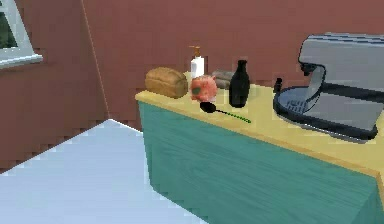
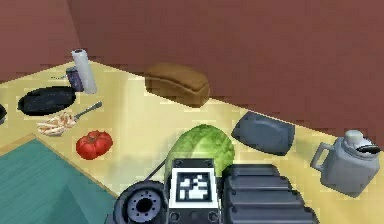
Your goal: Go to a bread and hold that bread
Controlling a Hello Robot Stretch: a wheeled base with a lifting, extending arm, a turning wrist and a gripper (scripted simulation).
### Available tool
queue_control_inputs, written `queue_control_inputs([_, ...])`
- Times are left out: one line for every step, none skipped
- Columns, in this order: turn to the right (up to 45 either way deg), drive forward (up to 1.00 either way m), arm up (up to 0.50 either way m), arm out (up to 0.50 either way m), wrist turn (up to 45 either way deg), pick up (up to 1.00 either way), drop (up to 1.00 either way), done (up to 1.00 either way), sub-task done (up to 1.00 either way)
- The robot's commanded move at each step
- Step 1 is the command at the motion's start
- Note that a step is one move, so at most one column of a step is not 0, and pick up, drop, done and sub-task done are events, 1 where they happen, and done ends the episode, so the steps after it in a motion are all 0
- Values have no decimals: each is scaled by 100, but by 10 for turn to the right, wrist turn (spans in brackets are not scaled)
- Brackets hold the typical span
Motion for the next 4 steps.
queue_control_inputs([0, 0, 0, 46, 0, 0, 0, 0, 0])
queue_control_inputs([0, 0, 0, 0, 450, 0, 0, 0, 0])
queue_control_inputs([0, 0, 0, 0, 450, 0, 0, 0, 0])
queue_control_inputs([0, 0, 0, 0, 450, 0, 0, 0, 0])
